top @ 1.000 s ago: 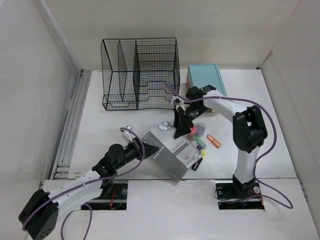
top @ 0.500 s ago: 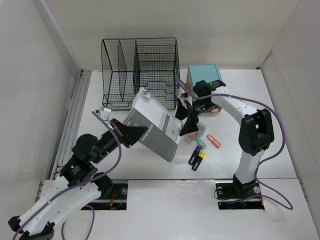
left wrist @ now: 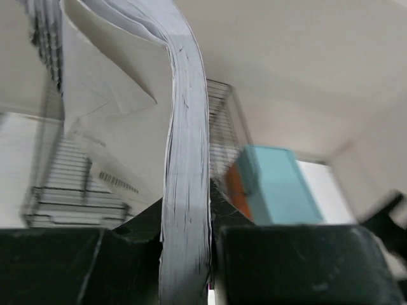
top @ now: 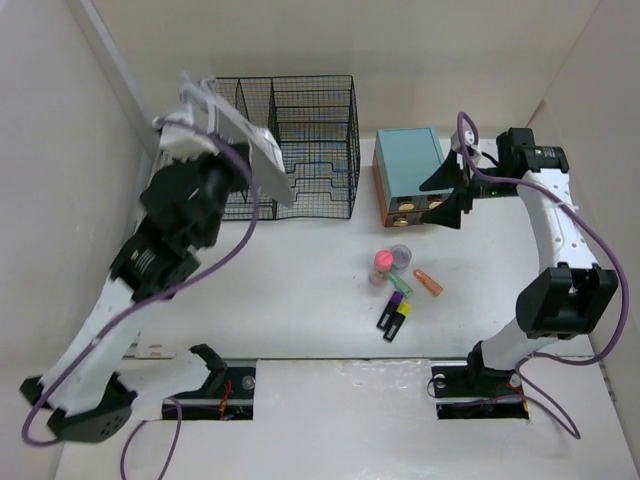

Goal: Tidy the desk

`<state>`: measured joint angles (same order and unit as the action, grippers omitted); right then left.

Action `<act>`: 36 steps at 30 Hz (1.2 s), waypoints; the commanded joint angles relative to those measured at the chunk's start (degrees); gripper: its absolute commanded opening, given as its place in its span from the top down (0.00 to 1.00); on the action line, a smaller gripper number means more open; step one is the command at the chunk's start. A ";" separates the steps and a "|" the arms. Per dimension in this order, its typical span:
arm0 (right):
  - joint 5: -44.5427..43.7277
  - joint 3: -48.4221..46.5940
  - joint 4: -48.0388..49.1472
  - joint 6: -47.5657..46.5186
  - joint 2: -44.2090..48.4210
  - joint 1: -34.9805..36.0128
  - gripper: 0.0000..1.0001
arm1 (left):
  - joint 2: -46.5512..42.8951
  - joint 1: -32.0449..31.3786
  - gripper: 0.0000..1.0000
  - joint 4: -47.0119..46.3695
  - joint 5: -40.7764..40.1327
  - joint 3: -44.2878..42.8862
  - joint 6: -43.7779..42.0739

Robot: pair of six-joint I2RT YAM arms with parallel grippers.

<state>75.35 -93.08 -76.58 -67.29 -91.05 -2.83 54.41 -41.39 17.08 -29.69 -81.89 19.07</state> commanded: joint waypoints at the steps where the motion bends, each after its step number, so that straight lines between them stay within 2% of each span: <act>1: -1.60 0.43 -0.50 -1.62 1.48 -2.26 0.00 | 10.76 3.75 1.00 -5.65 -9.34 -11.49 -11.41; 6: -3.11 7.20 4.41 -1.62 7.97 -8.58 0.00 | 18.78 15.45 1.00 -9.17 5.14 -19.43 -15.54; 9: -3.11 8.61 6.00 -0.92 10.18 -12.46 0.00 | 24.68 20.18 1.00 -8.38 8.76 -25.24 -17.48; 12: -1.97 9.22 6.53 -0.92 10.80 -13.78 0.00 | 28.54 23.97 1.00 -9.35 8.77 -28.67 -18.10; 18: -1.96 9.76 6.53 -0.92 9.39 -15.01 0.00 | 34.00 26.62 1.00 -9.87 11.85 -35.18 -18.10; 24: -1.96 10.28 6.53 -0.92 9.39 -15.01 0.00 | 39.71 27.24 1.00 -10.49 16.50 -33.87 -17.49; 36: -2.49 10.28 6.53 -0.92 8.87 -15.01 0.00 | 49.11 27.24 1.00 -12.25 20.28 -35.18 -16.87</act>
<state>71.42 -82.65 -71.55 -67.24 -82.21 -17.56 105.82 -14.17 14.83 -11.00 -113.51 1.98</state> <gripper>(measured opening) 0.994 0.098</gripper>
